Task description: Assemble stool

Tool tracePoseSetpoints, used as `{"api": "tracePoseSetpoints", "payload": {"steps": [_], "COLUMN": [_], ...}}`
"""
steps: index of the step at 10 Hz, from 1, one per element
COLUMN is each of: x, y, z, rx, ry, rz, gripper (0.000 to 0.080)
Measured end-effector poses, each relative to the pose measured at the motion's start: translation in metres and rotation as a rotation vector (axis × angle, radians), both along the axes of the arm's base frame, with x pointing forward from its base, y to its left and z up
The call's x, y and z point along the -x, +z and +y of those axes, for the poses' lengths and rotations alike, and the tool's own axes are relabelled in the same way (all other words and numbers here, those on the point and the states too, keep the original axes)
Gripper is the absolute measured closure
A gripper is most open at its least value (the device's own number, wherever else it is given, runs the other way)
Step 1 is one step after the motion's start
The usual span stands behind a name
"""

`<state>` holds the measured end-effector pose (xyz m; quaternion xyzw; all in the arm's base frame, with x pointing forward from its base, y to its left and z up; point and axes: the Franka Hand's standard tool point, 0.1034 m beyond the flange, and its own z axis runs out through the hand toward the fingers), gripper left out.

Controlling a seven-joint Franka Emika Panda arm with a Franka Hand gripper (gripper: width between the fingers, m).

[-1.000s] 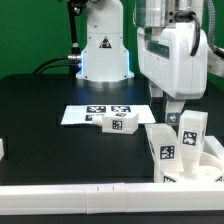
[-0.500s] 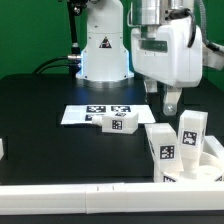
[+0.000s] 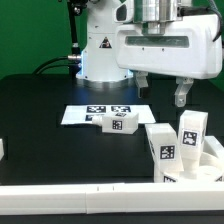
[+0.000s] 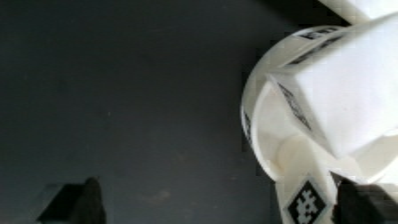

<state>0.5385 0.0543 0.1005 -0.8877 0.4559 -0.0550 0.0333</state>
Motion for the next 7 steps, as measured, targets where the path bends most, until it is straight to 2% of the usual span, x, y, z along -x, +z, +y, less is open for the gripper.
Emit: {"api": "tracePoseSetpoints", "payload": {"steps": [1, 3, 4, 5, 7], "x": [0.005, 0.025, 0.031, 0.033, 0.032], "y": [-0.004, -0.009, -0.012, -0.015, -0.015], "z": [-0.012, -0.030, -0.031, -0.027, -0.029], "rx": [0.002, -0.003, -0.004, 0.000, 0.019], "ry": [0.087, 0.215, 0.278, 0.311, 0.444], "rz": [-0.017, -0.029, -0.013, -0.006, -0.010], "gripper": [0.0151, 0.0151, 0.0151, 0.0151, 0.0151]}}
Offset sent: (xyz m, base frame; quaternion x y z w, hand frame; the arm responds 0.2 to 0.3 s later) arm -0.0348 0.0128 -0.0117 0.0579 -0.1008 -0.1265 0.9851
